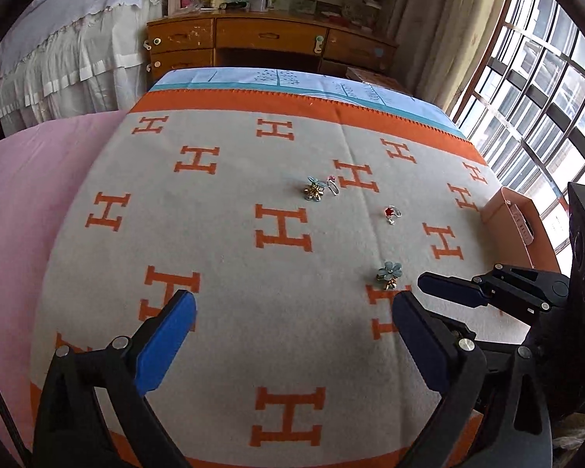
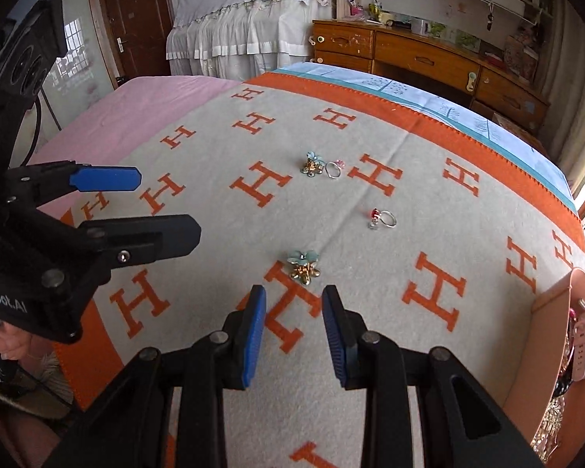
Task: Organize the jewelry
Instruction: 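Grasp a blue flower brooch with the right gripper while the left grasps the other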
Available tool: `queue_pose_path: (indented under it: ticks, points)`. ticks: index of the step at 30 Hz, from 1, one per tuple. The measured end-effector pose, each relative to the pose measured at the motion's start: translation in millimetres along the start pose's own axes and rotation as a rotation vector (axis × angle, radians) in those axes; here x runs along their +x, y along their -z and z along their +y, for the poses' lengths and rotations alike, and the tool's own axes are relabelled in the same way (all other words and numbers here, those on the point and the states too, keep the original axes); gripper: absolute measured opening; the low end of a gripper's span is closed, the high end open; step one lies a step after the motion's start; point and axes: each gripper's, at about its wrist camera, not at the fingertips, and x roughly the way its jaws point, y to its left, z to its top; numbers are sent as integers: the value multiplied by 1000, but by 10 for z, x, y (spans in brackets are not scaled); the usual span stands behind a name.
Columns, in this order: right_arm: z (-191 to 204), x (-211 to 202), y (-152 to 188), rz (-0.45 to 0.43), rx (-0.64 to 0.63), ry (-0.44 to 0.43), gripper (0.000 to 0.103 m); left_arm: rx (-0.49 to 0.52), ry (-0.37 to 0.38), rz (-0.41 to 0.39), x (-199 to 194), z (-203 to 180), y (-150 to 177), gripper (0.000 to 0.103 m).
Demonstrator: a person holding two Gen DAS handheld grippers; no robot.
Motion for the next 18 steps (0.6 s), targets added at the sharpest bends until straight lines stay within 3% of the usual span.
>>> queue_pose_path:
  ticks: [9, 10, 11, 16, 18]
  points:
    - [-1, 224, -107, -2, -16, 27, 29, 59, -42, 13, 247, 127, -220, 100]
    - [17, 228, -110, -8, -26, 43, 22, 71, -44, 13, 294, 121, -254, 100]
    - [18, 230, -111, -10, -29, 47, 20, 84, -47, 14, 346, 110, -291, 100]
    - [-147, 209, -115, -20, 43, 39, 20, 156, -15, 15, 659, 5, -486, 100]
    - [-235, 195, -105, -23, 77, 39, 20, 161, 0, 14, 788, -12, -561, 91]
